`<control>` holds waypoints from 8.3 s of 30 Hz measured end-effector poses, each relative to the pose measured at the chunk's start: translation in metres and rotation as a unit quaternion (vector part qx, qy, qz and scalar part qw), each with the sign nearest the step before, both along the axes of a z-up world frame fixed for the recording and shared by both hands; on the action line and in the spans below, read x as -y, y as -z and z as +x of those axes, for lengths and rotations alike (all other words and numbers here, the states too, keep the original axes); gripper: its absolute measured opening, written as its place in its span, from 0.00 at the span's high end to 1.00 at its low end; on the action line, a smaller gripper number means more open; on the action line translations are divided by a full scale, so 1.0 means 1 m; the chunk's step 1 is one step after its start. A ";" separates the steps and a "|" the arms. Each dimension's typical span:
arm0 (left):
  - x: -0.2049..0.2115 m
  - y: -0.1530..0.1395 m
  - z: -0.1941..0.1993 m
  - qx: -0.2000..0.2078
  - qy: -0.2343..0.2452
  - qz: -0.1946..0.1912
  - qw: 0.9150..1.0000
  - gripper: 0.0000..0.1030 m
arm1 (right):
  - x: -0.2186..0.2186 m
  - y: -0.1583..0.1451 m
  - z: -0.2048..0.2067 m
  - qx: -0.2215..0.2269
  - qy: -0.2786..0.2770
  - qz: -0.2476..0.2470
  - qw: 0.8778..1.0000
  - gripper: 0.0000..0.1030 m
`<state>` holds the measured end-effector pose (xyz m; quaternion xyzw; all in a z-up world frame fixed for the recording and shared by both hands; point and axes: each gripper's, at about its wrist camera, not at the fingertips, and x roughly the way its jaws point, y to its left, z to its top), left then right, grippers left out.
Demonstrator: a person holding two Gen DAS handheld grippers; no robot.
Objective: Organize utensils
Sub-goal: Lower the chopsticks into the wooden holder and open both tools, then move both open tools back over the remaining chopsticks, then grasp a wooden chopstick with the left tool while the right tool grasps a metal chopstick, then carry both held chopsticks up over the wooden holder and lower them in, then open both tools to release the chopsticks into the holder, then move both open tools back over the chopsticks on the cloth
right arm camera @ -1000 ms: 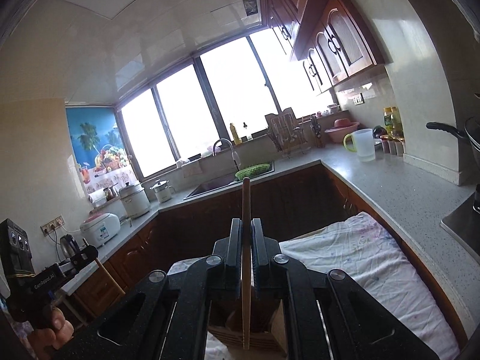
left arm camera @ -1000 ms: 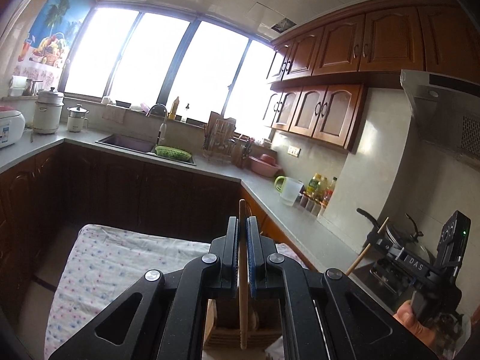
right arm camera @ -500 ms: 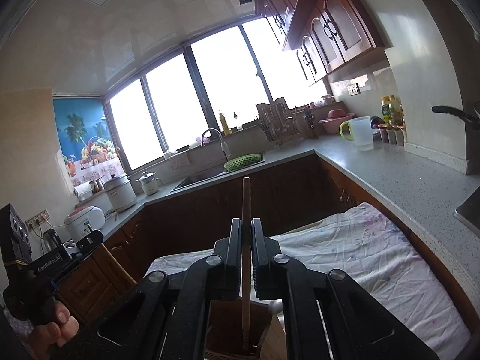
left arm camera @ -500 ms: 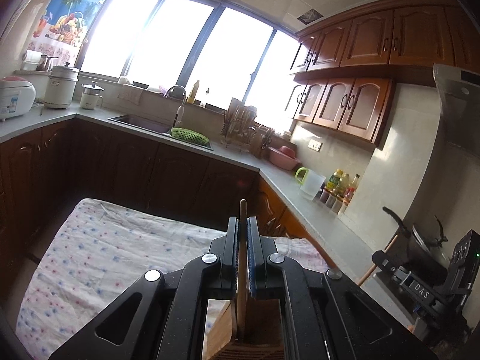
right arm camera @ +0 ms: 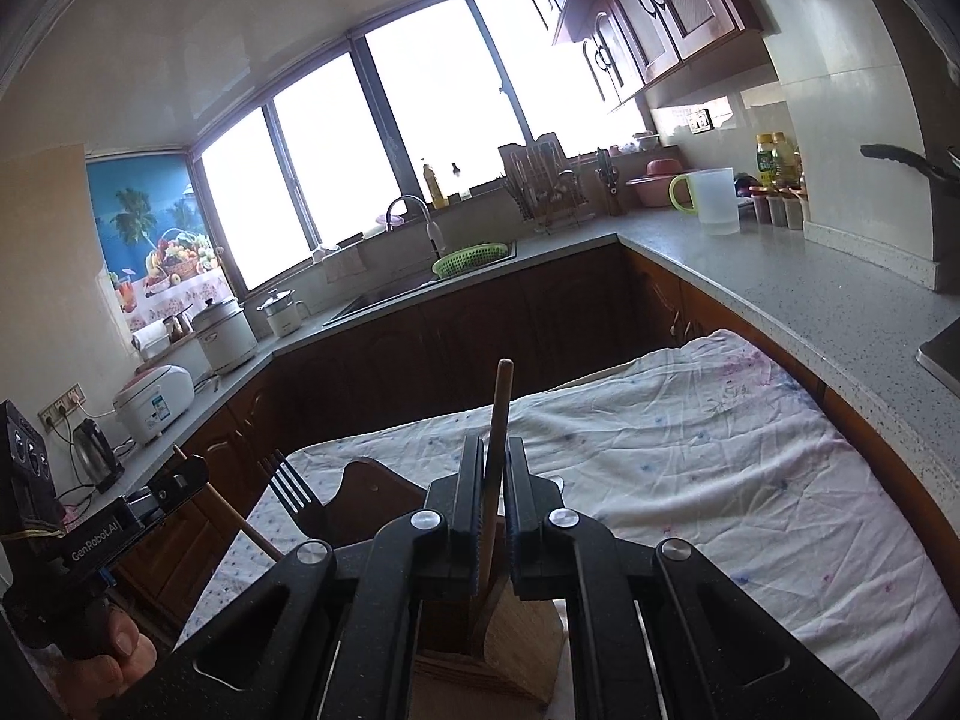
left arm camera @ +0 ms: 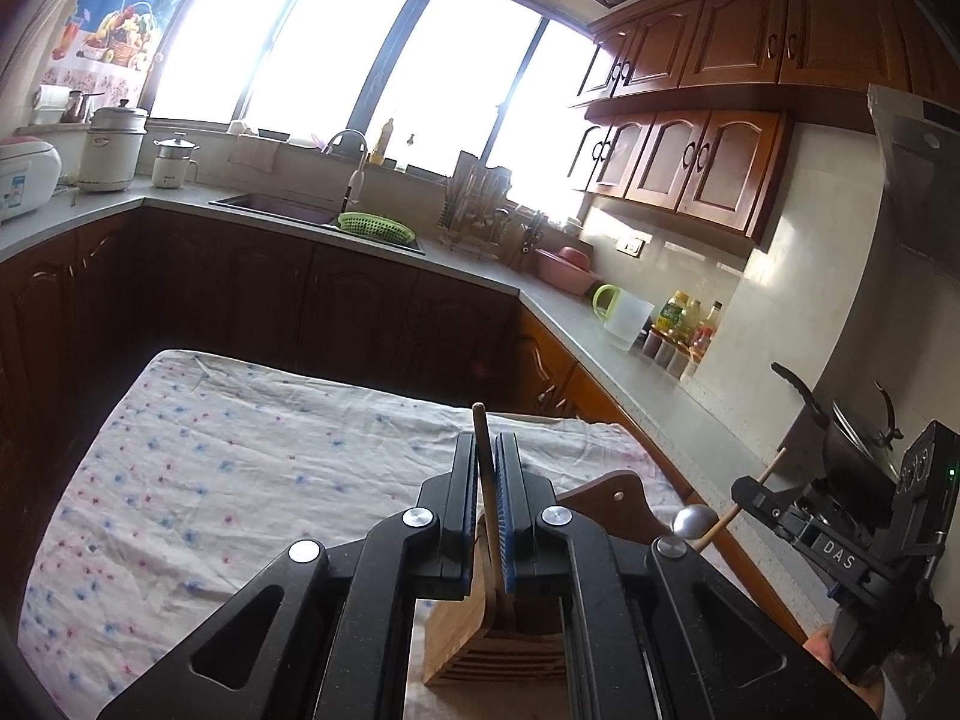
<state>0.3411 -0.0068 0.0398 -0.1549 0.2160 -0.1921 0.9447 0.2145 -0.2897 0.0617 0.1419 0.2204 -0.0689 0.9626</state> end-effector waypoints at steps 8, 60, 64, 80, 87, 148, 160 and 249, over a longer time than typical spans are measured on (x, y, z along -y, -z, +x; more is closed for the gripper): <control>-0.008 -0.002 0.000 -0.011 0.018 -0.016 1.000 0.92 | 0.001 -0.001 0.001 -0.005 -0.004 0.016 1.000 0.89; -0.041 0.051 -0.170 -0.147 -0.039 0.028 0.988 0.10 | -0.047 0.084 -0.145 -0.134 -0.037 -0.016 0.990 0.29; -0.042 0.053 -0.168 -0.152 -0.041 0.034 0.987 0.10 | -0.065 0.120 -0.118 -0.212 -0.073 -0.021 0.974 0.53; 0.007 0.080 -0.128 -0.201 0.013 0.120 0.972 0.18 | -0.010 0.129 -0.142 -0.254 -0.008 -0.042 0.966 0.72; 0.033 0.105 -0.092 -0.234 0.022 0.148 0.961 0.41 | 0.010 0.120 -0.128 -0.225 -0.013 0.002 0.974 0.78; 0.057 0.110 -0.066 -0.231 0.049 0.235 0.943 0.81 | -0.029 0.083 -0.106 -0.186 -0.065 -0.006 0.980 0.96; 0.011 0.060 -0.093 -0.179 0.059 0.122 0.975 0.96 | -0.036 0.066 -0.113 -0.159 -0.072 0.001 0.985 0.96; -0.033 -0.015 -0.096 0.011 -0.037 0.005 0.999 0.33 | 0.004 -0.041 -0.072 0.060 0.001 0.012 0.998 0.13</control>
